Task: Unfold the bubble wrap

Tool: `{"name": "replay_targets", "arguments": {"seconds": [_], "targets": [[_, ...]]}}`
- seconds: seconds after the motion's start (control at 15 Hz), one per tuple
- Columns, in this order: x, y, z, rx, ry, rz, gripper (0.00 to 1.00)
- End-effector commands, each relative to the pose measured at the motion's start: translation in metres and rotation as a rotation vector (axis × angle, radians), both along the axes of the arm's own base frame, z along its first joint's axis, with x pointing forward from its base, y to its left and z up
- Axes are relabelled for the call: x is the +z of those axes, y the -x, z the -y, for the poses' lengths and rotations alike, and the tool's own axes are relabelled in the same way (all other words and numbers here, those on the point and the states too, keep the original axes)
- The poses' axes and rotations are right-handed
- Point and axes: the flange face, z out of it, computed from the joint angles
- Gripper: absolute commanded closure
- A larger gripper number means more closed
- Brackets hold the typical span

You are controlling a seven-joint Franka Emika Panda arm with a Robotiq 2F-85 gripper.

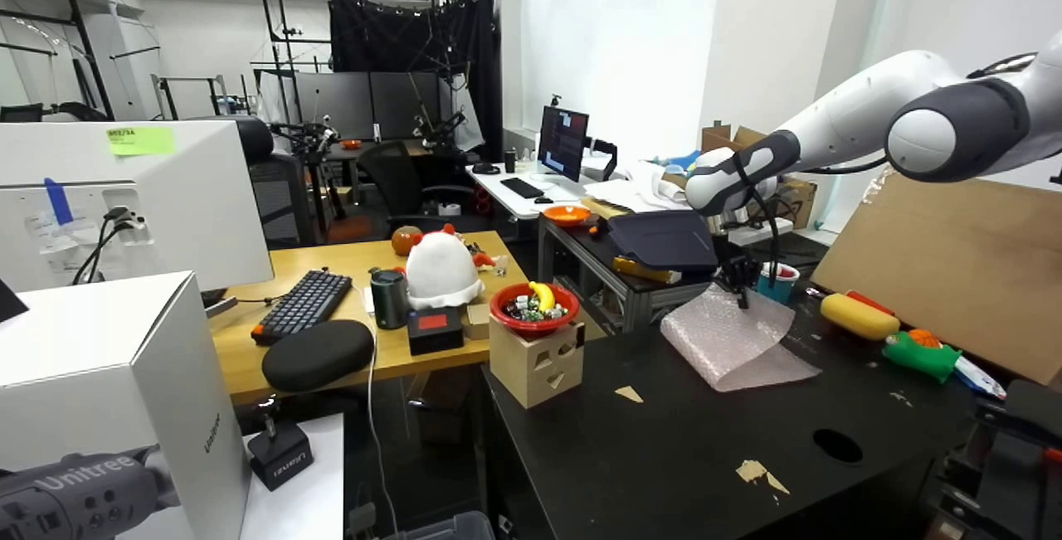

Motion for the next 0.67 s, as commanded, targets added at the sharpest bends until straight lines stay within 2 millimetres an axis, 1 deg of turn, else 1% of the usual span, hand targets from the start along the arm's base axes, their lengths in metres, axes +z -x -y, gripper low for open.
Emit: {"name": "replay_targets", "arguments": {"seconds": [0.0, 0.33, 0.6], "targets": [[0.029, -0.002, -0.017, 0.010, 0.073, -0.022, 0.99], [0.051, -0.012, -0.046, 0.086, 0.165, -0.024, 0.99], [0.062, -0.016, -0.070, 0.127, 0.236, -0.031, 0.99]]}}
